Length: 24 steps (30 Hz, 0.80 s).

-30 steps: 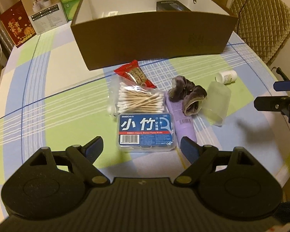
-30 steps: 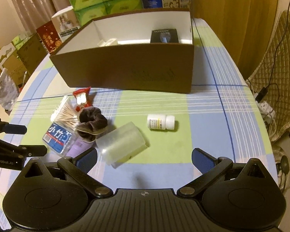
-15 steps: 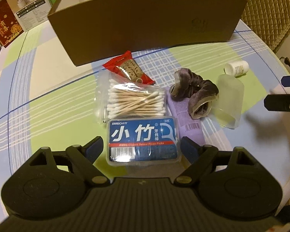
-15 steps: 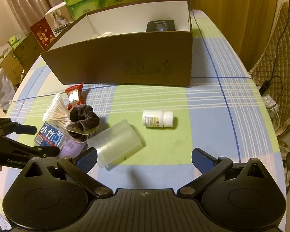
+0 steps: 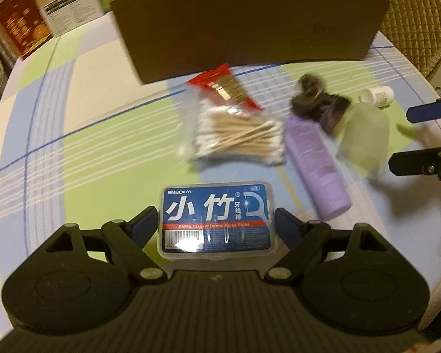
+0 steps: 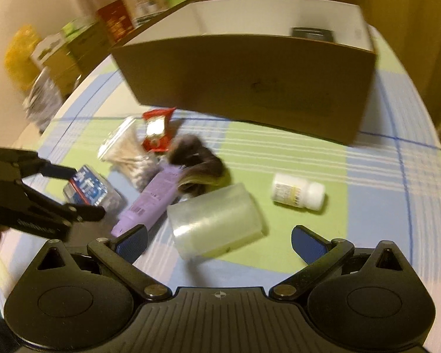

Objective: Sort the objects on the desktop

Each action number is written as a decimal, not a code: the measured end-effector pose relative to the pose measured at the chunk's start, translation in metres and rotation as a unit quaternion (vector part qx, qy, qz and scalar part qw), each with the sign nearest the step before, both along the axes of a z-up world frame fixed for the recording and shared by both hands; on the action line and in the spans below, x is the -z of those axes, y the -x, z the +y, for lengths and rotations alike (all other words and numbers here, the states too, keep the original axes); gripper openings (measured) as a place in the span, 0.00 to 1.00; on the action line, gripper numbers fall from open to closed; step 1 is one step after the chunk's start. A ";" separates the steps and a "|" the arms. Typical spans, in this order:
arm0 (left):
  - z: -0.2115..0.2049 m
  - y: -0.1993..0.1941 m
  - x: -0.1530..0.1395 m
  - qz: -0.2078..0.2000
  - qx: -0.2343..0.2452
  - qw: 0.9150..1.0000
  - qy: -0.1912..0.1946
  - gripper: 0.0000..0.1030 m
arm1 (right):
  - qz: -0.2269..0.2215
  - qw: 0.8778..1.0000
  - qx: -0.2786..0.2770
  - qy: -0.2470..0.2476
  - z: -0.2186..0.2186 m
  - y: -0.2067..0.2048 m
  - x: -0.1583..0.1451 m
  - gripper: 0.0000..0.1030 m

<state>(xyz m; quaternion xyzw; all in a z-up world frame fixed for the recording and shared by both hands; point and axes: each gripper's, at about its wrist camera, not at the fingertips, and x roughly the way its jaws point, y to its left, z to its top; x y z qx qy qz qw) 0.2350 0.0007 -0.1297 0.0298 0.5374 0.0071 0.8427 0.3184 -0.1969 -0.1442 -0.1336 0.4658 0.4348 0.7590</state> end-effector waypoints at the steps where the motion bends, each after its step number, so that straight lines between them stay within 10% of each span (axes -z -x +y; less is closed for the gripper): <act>1: 0.004 0.003 0.000 0.000 -0.006 1.000 -0.001 0.81 | -0.006 1.000 -0.009 0.010 0.004 0.000 0.003 0.98; 24: 0.021 0.008 0.005 0.006 -0.032 0.999 -0.015 0.81 | -0.042 0.997 -0.045 0.055 0.020 0.006 0.024 0.69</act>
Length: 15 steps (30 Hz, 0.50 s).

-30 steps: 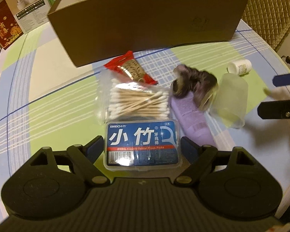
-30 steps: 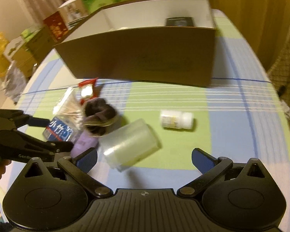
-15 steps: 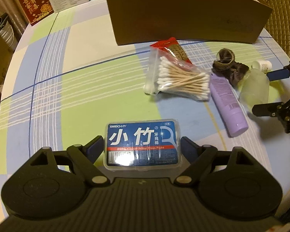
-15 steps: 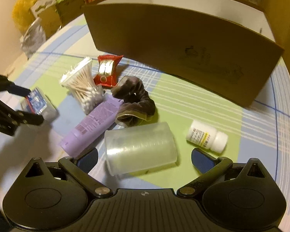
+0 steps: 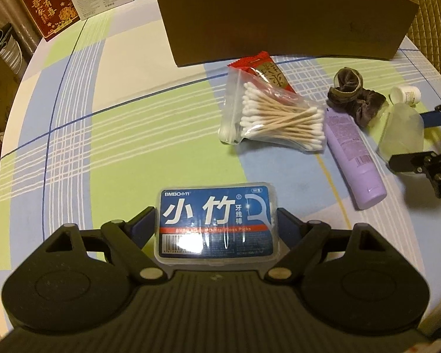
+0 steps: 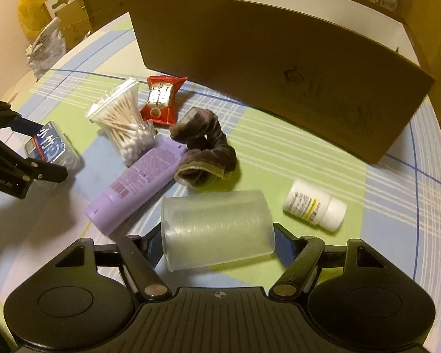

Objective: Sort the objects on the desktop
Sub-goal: 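Carry the floss case and translucent cup into the brown box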

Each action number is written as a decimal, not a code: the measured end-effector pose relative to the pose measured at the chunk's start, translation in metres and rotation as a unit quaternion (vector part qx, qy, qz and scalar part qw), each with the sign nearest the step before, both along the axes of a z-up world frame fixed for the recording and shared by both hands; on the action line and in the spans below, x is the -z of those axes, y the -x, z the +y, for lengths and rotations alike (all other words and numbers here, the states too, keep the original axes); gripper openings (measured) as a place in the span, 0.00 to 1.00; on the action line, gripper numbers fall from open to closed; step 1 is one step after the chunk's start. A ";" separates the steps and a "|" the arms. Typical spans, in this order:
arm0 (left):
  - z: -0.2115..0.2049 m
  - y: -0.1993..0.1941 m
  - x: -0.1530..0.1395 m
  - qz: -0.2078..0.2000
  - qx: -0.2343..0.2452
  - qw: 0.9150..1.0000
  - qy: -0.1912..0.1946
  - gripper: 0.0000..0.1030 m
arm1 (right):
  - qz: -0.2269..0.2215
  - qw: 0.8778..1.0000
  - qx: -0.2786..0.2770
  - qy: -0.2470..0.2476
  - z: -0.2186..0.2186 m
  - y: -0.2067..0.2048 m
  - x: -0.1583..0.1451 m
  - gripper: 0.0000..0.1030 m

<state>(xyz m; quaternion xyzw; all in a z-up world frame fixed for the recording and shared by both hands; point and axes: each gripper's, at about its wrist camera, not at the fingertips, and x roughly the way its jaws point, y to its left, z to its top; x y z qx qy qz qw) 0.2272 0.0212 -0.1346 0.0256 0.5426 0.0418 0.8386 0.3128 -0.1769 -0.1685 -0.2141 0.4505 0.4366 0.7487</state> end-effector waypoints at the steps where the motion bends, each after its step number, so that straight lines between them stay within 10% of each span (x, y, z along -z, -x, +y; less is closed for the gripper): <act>1: -0.001 0.000 0.000 0.000 0.002 1.000 -0.002 0.81 | 0.003 1.000 0.004 -0.001 -0.002 0.001 0.000 0.69; 15: -0.002 0.012 -0.037 -0.032 0.025 0.999 -0.009 0.81 | 0.014 0.999 0.037 -0.029 -0.028 0.005 -0.031 0.69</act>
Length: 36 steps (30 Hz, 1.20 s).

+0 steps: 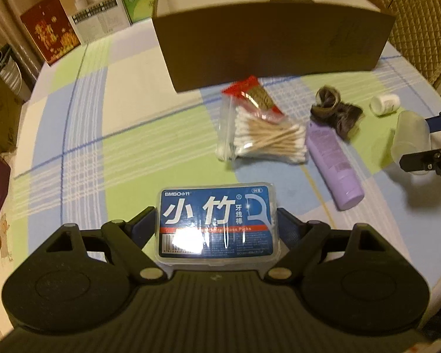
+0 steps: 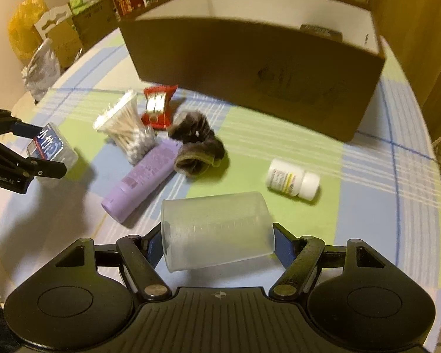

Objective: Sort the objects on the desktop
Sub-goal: 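Carry the floss case and translucent cup into the brown box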

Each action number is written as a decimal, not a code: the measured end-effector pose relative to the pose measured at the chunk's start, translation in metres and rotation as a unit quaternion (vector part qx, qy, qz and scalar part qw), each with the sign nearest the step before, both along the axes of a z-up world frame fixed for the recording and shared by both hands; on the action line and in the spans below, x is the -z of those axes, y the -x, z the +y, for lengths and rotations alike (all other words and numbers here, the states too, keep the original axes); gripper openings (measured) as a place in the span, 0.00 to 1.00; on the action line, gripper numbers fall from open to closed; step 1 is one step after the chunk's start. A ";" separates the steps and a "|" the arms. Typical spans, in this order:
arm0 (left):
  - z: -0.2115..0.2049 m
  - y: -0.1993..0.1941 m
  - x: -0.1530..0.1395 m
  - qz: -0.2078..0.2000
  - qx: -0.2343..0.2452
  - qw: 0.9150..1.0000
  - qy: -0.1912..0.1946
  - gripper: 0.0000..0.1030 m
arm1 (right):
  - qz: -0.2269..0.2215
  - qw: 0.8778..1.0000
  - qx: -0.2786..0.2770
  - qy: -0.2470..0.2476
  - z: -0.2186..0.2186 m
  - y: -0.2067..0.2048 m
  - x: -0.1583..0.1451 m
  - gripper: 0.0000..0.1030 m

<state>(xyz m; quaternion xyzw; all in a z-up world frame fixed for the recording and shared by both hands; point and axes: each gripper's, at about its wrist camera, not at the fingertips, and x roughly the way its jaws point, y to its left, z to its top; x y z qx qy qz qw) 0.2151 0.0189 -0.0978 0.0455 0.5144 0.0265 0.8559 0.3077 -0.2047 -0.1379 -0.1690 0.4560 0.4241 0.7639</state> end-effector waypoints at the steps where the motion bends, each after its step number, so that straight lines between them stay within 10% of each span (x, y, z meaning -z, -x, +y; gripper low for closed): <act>1: 0.000 0.000 -0.004 -0.003 0.001 1.000 0.000 0.81 | -0.001 1.000 0.002 -0.006 -0.002 -0.001 -0.005 0.69; 23: -0.003 -0.088 -0.109 -0.113 0.034 0.993 0.030 0.81 | -0.082 0.992 -0.003 -0.092 0.034 -0.067 -0.102 0.69; 36: 0.006 -0.213 -0.094 -0.054 0.042 0.997 0.044 0.81 | -0.022 0.999 0.009 0.025 0.100 -0.182 -0.087 0.69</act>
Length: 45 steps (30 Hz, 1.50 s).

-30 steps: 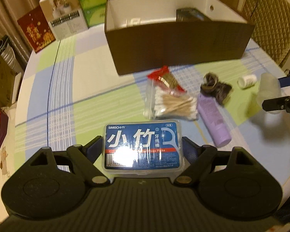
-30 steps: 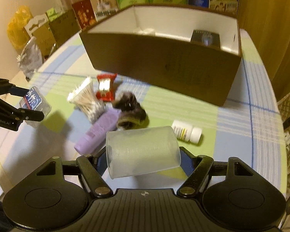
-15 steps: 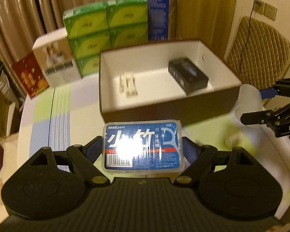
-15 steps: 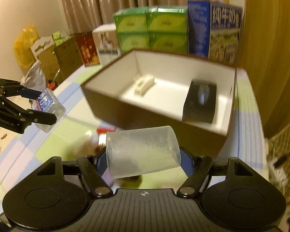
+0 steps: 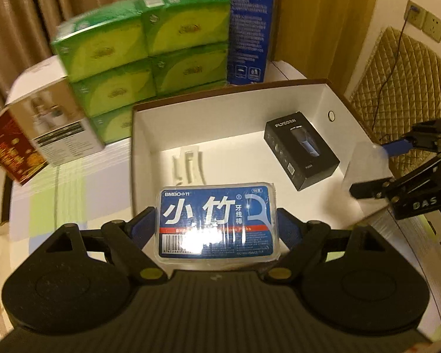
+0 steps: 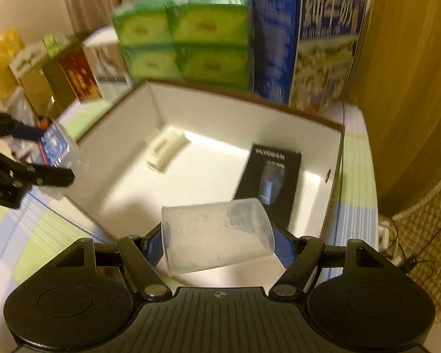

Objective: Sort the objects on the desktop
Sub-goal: 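Carry the floss case and translucent cup into the brown box, then open the left gripper to release the floss case while right releases the cup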

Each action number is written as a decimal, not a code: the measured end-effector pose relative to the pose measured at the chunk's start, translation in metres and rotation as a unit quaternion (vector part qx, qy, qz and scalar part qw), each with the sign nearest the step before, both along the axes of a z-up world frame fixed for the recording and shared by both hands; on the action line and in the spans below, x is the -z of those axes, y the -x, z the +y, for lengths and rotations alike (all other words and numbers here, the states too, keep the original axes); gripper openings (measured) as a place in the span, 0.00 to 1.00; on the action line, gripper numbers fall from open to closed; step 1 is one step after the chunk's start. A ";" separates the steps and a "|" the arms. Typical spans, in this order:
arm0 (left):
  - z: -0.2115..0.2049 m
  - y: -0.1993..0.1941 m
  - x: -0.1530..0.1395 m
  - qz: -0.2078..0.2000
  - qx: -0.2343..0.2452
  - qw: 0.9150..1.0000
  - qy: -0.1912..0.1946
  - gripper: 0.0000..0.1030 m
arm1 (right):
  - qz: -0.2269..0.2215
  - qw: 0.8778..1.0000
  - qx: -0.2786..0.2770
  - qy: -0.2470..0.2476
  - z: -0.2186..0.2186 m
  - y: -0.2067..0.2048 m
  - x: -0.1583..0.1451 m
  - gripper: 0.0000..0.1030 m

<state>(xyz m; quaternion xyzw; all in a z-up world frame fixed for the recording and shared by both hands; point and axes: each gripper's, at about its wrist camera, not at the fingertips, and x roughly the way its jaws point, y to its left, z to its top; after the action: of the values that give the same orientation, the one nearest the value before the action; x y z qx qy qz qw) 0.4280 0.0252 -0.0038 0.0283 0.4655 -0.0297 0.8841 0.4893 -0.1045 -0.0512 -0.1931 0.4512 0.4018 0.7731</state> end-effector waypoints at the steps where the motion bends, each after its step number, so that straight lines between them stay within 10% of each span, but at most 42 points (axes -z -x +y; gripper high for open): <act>1: -0.001 -0.008 0.004 0.010 0.003 1.000 -0.003 0.81 | 0.008 1.000 0.001 0.013 0.004 -0.008 0.005 0.69; 22: -0.024 -0.091 0.108 0.180 0.062 0.973 -0.130 0.81 | -0.007 0.967 -0.098 0.234 0.053 -0.028 0.076 0.69; 29: -0.028 -0.094 0.118 0.194 0.082 0.966 -0.148 0.81 | -0.029 0.962 -0.113 0.247 0.054 -0.032 0.080 0.70; 32: -0.028 -0.093 0.119 0.193 0.086 0.965 -0.154 0.85 | -0.059 0.958 -0.128 0.249 0.054 -0.028 0.081 0.94; 45: -0.029 -0.084 0.101 0.165 0.069 0.972 -0.154 0.94 | -0.079 0.970 -0.115 0.200 0.048 -0.023 0.062 0.96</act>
<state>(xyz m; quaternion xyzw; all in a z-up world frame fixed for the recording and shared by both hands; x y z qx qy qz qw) 0.5118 -0.0033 -0.1050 0.1904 0.6013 -0.0226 0.7757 0.5125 -0.0560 -0.1129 -0.4254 0.4348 0.3732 0.7005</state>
